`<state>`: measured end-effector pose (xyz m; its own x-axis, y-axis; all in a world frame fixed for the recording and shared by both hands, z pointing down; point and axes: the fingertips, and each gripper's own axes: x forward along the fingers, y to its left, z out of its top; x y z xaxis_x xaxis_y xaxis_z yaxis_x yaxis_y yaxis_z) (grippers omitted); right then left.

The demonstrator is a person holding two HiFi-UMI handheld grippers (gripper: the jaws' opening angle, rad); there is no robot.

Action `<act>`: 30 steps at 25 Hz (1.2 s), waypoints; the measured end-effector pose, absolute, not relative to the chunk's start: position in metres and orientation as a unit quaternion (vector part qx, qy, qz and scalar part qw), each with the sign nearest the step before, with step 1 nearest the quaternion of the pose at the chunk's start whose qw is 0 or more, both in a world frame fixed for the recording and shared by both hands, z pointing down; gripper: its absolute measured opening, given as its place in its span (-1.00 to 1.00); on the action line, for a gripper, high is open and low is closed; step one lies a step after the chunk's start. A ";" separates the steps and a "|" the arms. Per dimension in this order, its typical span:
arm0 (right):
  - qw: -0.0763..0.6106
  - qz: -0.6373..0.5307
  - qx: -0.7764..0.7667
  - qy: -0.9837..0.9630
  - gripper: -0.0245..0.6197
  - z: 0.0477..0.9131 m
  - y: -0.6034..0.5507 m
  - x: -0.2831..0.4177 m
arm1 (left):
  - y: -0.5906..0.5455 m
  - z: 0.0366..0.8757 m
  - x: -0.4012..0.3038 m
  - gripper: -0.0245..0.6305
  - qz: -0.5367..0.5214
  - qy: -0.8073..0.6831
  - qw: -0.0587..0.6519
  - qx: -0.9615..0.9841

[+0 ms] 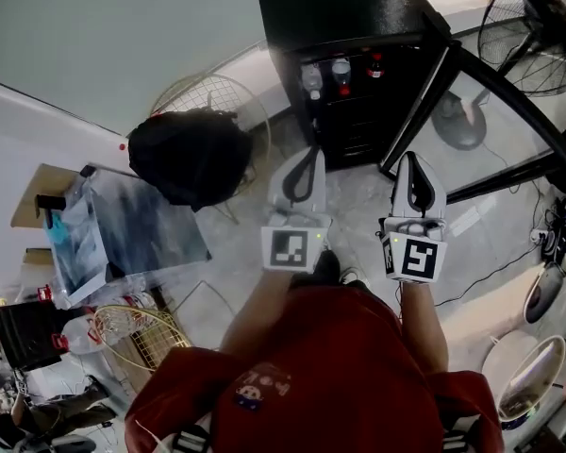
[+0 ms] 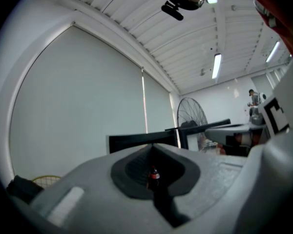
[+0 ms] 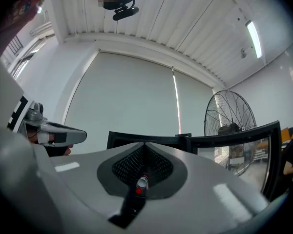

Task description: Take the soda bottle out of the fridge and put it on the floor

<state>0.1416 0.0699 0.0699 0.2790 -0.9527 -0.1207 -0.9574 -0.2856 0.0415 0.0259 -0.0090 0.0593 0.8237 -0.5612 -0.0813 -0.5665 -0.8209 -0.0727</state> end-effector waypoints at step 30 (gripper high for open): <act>-0.046 -0.093 -0.804 0.586 -0.93 0.145 -0.041 0.146 | -0.123 0.135 0.011 -0.93 -0.052 0.296 -0.020 -0.954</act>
<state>0.1465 -0.0410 0.1447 0.2965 -0.9331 0.2036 -0.9503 -0.3094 -0.0344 0.0108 -0.1226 0.1351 0.8193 -0.5627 0.1104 -0.5668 -0.8238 0.0075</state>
